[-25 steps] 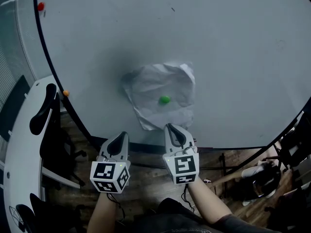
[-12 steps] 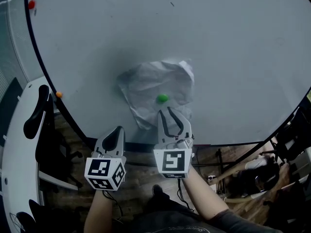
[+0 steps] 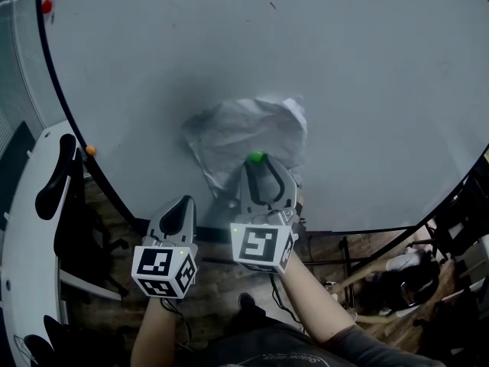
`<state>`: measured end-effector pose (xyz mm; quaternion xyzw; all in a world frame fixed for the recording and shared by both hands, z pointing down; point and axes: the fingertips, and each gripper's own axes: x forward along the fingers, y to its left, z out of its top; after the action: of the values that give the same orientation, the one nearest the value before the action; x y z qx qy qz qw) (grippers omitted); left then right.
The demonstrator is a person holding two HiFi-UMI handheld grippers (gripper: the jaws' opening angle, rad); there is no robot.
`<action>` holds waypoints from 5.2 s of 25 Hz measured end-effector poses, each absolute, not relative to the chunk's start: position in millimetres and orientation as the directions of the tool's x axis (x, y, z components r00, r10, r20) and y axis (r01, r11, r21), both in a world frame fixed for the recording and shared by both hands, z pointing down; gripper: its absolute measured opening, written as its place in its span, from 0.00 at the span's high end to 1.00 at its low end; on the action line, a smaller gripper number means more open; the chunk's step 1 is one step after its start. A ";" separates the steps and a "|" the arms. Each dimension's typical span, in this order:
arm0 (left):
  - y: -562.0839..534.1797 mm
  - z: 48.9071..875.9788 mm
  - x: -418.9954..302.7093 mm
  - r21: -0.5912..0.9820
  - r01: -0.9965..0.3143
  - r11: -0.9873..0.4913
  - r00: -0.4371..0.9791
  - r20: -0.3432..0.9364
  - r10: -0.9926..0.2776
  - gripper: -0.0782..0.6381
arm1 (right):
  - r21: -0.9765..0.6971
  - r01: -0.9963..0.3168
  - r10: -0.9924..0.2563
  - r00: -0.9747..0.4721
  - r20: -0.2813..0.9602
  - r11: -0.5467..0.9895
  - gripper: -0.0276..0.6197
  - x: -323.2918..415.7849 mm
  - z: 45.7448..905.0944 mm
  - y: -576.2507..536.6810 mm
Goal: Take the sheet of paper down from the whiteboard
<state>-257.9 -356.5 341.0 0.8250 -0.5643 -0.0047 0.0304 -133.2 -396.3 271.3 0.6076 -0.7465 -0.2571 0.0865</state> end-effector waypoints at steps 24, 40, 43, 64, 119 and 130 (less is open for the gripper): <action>-372.4 305.9 -247.8 -0.024 -0.908 -0.418 0.418 -0.050 -0.907 0.87 | 0.529 -0.846 -0.952 -0.212 -0.222 0.065 0.76 -131.4 267.7 -400.8; -403.5 224.6 -245.5 -0.047 -0.877 -0.479 0.479 -0.185 -0.858 0.65 | 0.537 -0.840 -0.950 -0.227 -0.214 0.080 0.76 -131.5 268.1 -400.7; -404.3 222.2 -242.9 -0.044 -0.874 -0.485 0.484 -0.185 -0.855 0.65 | 0.538 -0.839 -0.950 -0.228 -0.215 0.080 0.76 -131.5 267.9 -400.4; -401.6 217.1 -234.3 -0.093 -0.915 -0.393 0.404 -0.211 -0.890 0.88 | 0.542 -0.834 -0.946 -0.249 -0.207 0.101 0.76 -130.6 267.0 -400.1; -236.7 378.5 -166.4 -0.130 -0.990 0.046 -0.059 0.096 -0.994 0.87 | 0.441 -0.738 -0.811 -0.584 -0.039 0.511 0.76 -3.2 352.2 -287.6; -182.9 388.9 -132.0 -0.115 -0.982 0.150 -0.165 0.134 -0.977 0.88 | 0.402 -0.673 -0.729 -0.684 -0.019 0.621 0.76 13.5 363.7 -256.6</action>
<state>-132.0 -182.9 388.9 0.6459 -0.7583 0.0877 0.0140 13.5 -256.6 363.7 0.3908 -0.8972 -0.1921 0.0733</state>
